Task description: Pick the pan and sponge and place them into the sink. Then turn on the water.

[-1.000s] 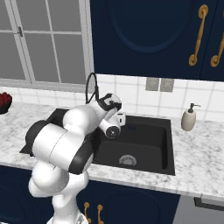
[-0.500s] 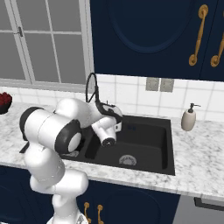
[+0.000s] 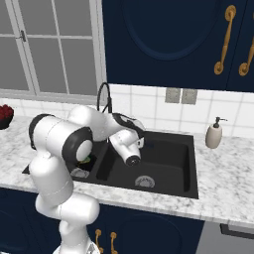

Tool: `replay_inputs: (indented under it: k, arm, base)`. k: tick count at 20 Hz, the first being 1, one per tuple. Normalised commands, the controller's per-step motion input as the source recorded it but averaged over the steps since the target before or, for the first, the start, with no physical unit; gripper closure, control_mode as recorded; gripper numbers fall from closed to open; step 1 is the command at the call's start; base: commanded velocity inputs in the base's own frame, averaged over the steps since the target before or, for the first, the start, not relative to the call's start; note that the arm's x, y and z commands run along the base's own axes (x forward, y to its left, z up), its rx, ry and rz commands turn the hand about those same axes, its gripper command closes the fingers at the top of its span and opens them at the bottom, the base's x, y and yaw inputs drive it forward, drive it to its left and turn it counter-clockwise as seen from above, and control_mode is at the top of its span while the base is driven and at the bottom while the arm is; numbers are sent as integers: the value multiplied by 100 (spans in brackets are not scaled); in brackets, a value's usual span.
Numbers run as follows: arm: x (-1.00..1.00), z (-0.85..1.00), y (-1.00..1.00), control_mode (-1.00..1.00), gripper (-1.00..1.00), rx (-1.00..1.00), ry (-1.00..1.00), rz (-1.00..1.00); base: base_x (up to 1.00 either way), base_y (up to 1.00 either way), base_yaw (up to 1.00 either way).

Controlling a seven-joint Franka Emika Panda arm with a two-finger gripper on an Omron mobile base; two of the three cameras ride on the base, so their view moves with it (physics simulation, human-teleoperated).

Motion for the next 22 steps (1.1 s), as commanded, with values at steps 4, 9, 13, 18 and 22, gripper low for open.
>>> replay_inputs:
  k: [4, 9, 13, 18, 22]
  arm:
    - [43, -2, 0, -100, -100, 0, 0, 1]
    - [36, -2, 0, -100, -100, 0, 0, 0]
    - [34, 0, 4, -100, -100, 0, 0, 0]
    - [31, 0, 15, -100, -100, 0, 0, 0]
    - [25, 0, 19, -100, -100, 2, 0, 0]
  base:
    - [0, 0, 0]
    - [0, 0, 0]
    - [0, 0, 0]
    - [0, 0, 0]
    - [0, 0, 0]
